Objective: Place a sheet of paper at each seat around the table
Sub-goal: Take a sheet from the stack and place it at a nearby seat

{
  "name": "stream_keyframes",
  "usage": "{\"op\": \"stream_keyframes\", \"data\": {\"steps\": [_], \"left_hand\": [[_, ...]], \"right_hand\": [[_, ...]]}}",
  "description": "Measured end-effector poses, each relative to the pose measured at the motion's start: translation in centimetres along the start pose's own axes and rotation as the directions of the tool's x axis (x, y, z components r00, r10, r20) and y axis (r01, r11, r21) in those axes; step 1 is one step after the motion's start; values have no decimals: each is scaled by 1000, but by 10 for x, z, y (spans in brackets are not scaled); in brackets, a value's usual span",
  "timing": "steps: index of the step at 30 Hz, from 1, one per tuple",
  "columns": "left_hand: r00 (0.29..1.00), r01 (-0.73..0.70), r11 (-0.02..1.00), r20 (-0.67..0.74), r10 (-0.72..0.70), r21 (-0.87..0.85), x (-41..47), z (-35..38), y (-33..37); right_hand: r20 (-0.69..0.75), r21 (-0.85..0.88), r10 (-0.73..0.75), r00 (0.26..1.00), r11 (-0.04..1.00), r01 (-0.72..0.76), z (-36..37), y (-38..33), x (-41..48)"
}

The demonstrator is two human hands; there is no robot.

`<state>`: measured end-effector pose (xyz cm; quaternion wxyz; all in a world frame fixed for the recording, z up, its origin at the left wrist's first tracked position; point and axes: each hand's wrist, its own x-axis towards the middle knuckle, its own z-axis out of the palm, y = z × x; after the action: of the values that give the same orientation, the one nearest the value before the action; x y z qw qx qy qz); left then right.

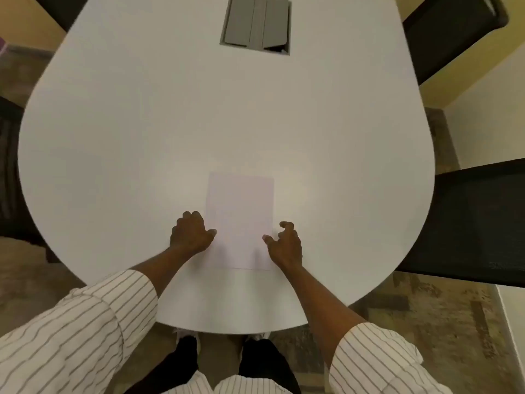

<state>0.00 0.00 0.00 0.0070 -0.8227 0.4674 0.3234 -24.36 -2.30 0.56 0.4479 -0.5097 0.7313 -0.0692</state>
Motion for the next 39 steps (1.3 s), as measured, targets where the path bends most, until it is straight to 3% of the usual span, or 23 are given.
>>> {"op": "stream_keyframes", "data": {"steps": [4, 9, 14, 27, 39], "left_hand": [[995, 93, 995, -43, -94, -44, -1, 17, -6], [947, 303, 927, -41, -319, -221, 4, 28, 7], [908, 385, 857, -25, -418, -344, 4, 36, 21], [895, 398, 808, -8, -445, -434, 4, 29, 9], [935, 294, 826, -36, -353, -481, -9, 27, -5]], "right_hand": [[-19, 17, 69, 997, 997, -69, 7, 16, 8], [-50, -42, 88, 995, 995, -90, 15, 28, 18], [-104, -67, 108, 989, 991, -115, 28, 27, 18], [-75, 87, 193, 978, 979, -186, 33, 29, 22], [-116, 233, 101, 988, 970, -72, 34, 40, 15]]}}
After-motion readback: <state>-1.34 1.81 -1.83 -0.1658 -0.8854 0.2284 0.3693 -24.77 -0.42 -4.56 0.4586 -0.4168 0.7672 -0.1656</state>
